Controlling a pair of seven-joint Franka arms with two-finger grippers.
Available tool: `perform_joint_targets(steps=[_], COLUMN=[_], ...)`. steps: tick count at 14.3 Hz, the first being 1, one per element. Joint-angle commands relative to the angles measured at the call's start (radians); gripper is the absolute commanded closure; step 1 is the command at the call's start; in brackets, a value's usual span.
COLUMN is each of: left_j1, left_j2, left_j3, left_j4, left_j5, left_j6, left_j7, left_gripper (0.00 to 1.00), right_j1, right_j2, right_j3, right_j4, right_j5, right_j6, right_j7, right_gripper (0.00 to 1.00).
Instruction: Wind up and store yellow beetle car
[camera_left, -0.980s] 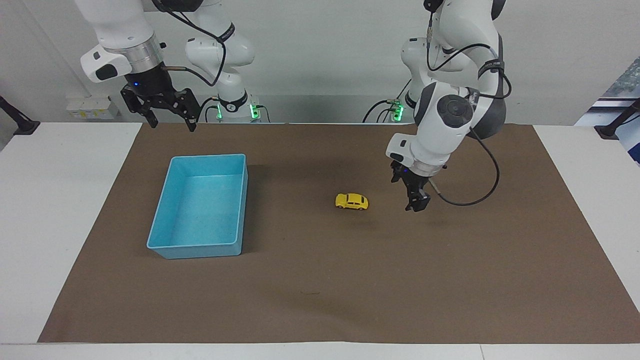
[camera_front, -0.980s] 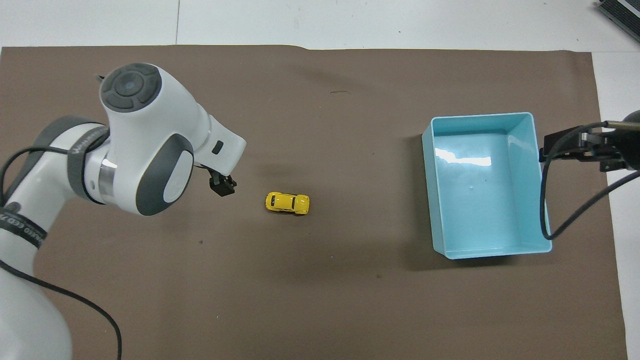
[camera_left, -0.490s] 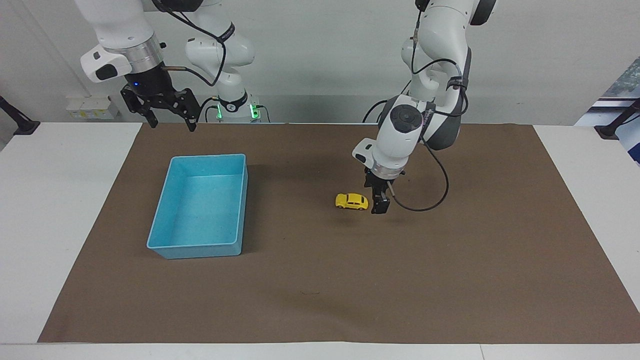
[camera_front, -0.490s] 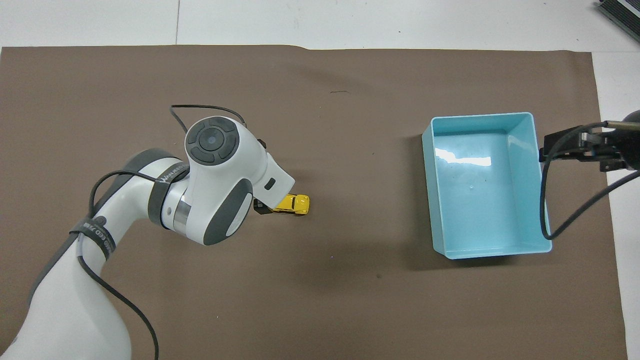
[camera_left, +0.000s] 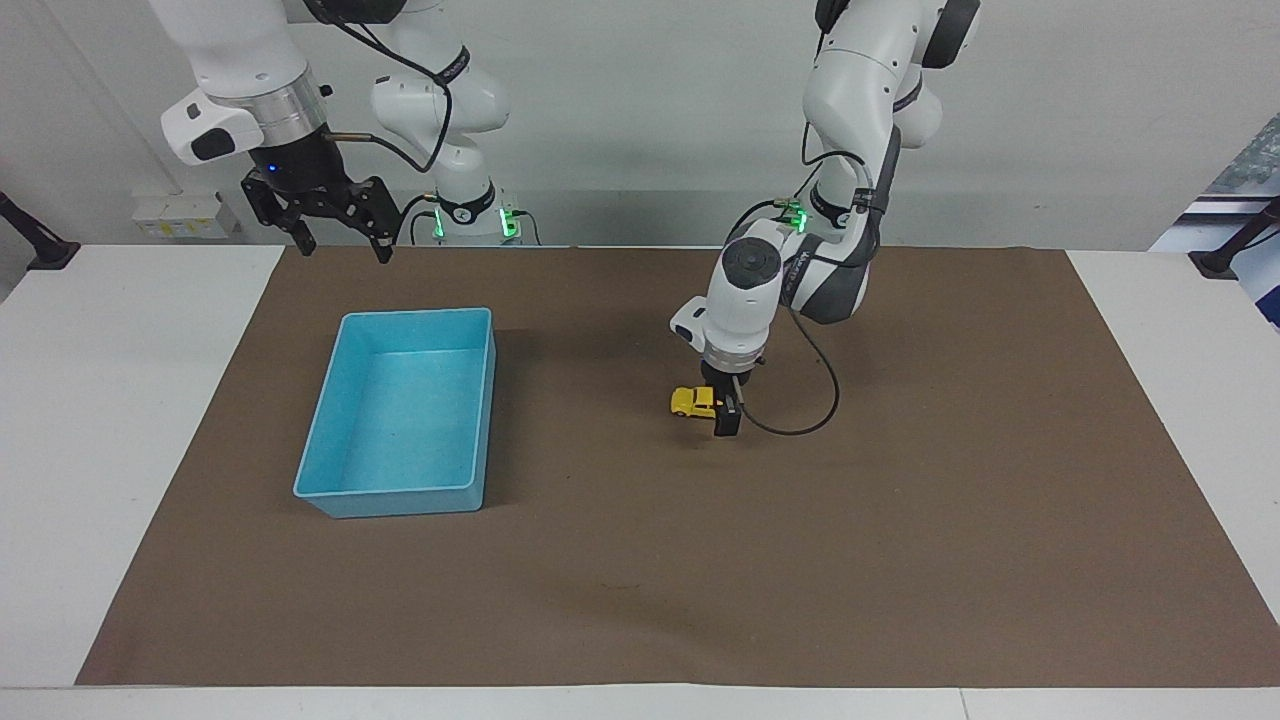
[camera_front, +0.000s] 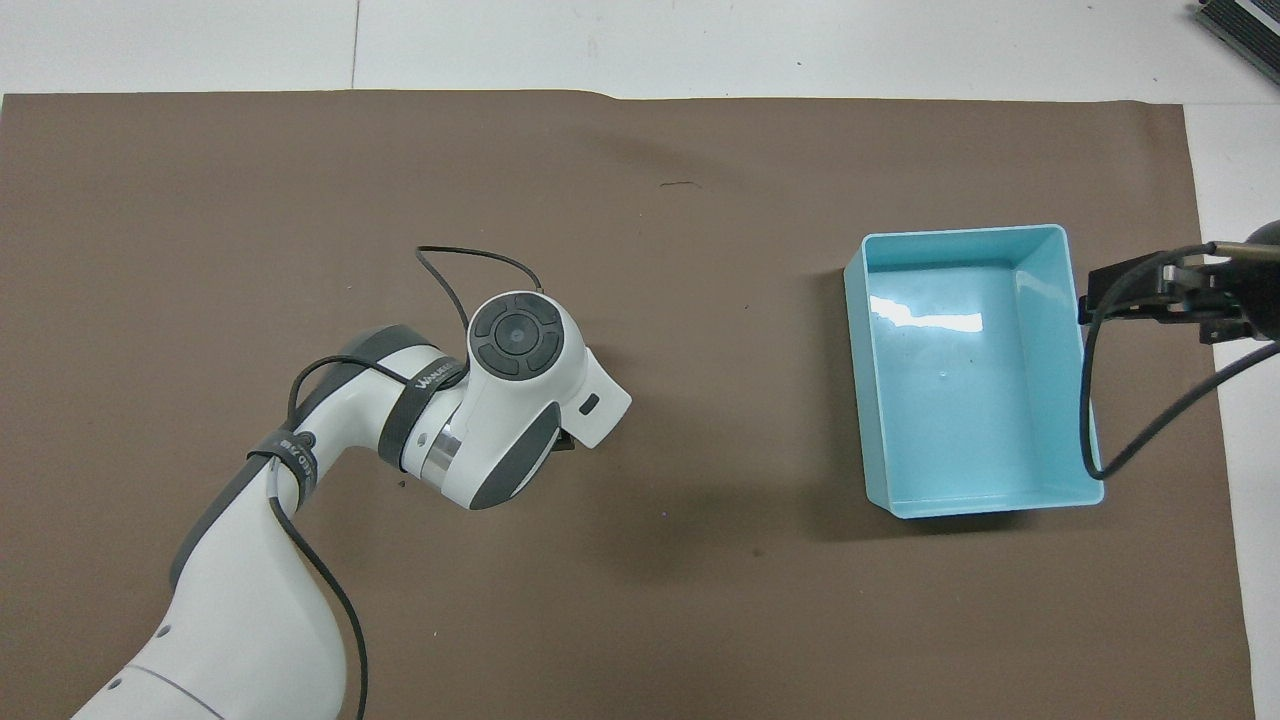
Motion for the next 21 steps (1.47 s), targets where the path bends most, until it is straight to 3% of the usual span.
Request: perform_joint_targets(steps=[1, 6, 8, 11, 13, 18, 20, 21], left_j1=[-0.027, -0.062, -0.070, -0.070, -0.071, -0.070, -0.071, -0.070], left_j2=[-0.009, -0.014, -0.018, -0.025, -0.028, -0.040, -0.044, -0.044], left_j3=[0.022, 0.025, 0.023, 0.023, 0.023, 0.022, 0.022, 0.022], left_j4=[-0.010, -0.009, -0.007, -0.007, -0.004, -0.004, -0.004, -0.004], left_j5=[0.024, 0.061, 0.113, 0.119, 0.132, 0.133, 0.133, 0.133], left_j6=[0.009, -0.009, -0.021, -0.038, -0.057, -0.061, -0.063, -0.069], left_j7=[-0.040, -0.085, -0.146, -0.146, -0.148, -0.146, -0.145, -0.145], left_gripper=[0.07, 0.13, 0.24, 0.30, 0.44, 0.47, 0.55, 0.69], right_j1=[-0.009, -0.009, -0.009, -0.009, -0.009, -0.009, -0.009, -0.009], right_j2=[-0.022, -0.022, -0.022, -0.022, -0.022, -0.022, -0.022, -0.022], right_j3=[0.000, -0.001, -0.001, -0.001, -0.001, -0.001, -0.001, -0.001], right_j4=[-0.028, -0.028, -0.028, -0.028, -0.028, -0.028, -0.028, -0.028], right_j5=[0.020, 0.020, 0.020, 0.020, 0.020, 0.020, 0.020, 0.020], right_j6=[0.014, 0.014, 0.016, 0.014, 0.014, 0.014, 0.014, 0.016], right_j7=[-0.025, -0.025, -0.025, -0.025, -0.025, -0.025, -0.025, -0.025], right_gripper=[0.00, 0.00, 0.00, 0.00, 0.00, 0.00, 0.00, 0.00])
